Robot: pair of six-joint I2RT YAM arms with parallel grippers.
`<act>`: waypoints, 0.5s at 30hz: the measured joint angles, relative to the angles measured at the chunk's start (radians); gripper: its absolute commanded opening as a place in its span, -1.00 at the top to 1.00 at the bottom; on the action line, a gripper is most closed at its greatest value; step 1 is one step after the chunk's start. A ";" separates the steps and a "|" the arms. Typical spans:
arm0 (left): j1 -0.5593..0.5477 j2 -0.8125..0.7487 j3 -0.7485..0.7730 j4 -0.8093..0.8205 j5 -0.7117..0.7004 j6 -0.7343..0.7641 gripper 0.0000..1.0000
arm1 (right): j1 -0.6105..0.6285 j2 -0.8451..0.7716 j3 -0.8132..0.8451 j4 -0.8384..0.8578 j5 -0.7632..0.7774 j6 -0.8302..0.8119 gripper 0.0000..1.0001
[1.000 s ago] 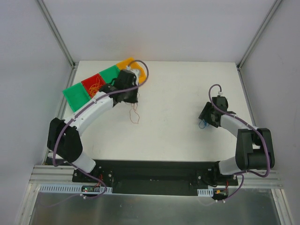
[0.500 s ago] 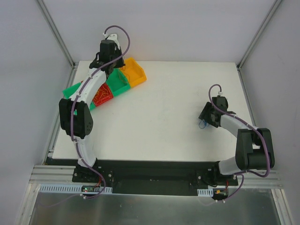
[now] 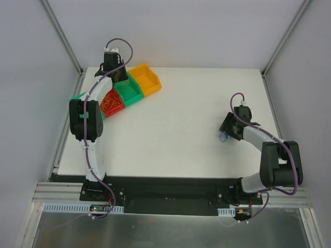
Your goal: Untangle the cables
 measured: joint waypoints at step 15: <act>0.048 -0.204 -0.153 -0.052 0.232 -0.240 -0.40 | 0.000 0.000 0.000 0.000 -0.002 0.000 -0.34</act>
